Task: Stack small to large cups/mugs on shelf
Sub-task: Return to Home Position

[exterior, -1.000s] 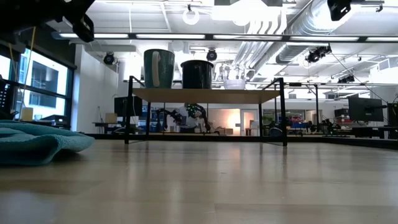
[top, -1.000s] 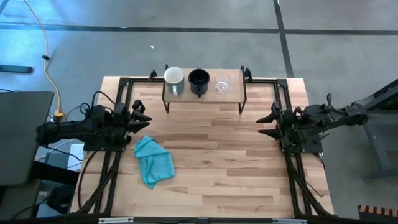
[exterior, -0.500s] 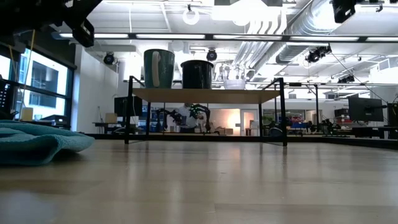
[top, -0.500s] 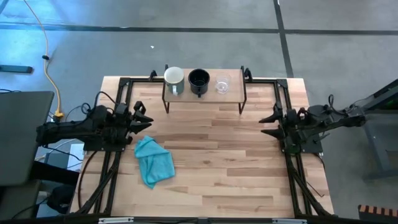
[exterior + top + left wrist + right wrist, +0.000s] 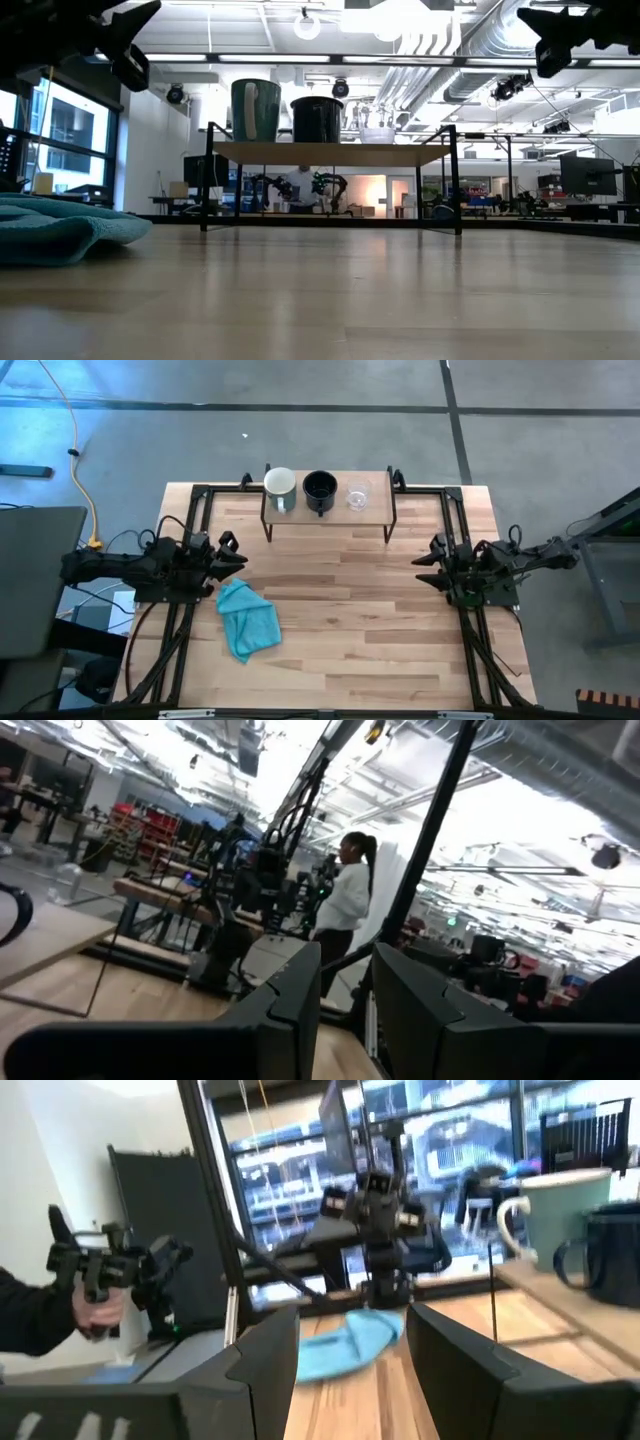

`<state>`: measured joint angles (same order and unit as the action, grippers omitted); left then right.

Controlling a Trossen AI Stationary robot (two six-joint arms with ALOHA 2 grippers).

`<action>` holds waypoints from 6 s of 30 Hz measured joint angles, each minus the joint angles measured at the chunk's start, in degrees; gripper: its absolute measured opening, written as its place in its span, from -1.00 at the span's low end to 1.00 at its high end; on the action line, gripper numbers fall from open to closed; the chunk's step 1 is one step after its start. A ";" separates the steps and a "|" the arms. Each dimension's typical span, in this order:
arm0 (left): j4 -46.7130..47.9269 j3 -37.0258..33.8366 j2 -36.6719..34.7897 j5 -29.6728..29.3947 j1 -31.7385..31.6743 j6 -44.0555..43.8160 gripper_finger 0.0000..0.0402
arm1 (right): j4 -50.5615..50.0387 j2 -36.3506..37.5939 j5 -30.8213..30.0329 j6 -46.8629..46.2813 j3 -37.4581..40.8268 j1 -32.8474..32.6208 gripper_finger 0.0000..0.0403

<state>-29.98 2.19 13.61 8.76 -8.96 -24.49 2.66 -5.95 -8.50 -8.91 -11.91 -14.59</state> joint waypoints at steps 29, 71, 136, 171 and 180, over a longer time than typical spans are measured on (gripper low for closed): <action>5.80 -1.10 0.00 -8.31 4.49 0.81 -0.59 | -0.67 3.69 14.13 -2.34 4.66 10.23 -0.11; 12.88 -1.59 -0.25 -16.35 4.48 -5.01 -0.59 | 0.13 5.83 7.44 -2.62 11.40 13.94 -0.11; 10.52 -1.61 -13.27 8.17 4.49 23.80 -0.59 | 10.09 5.92 10.92 12.42 11.27 12.93 -0.11; 10.63 -1.61 -13.27 8.15 4.49 23.80 -0.59 | 10.05 5.87 10.89 12.37 11.22 12.94 -0.11; 10.63 -1.61 -13.27 8.13 4.49 23.78 -0.59 | 10.05 5.85 10.87 12.37 11.22 12.94 -0.11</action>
<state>-19.35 0.58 0.34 16.89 -4.47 -0.70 12.71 -0.10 2.37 3.46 -0.69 -1.65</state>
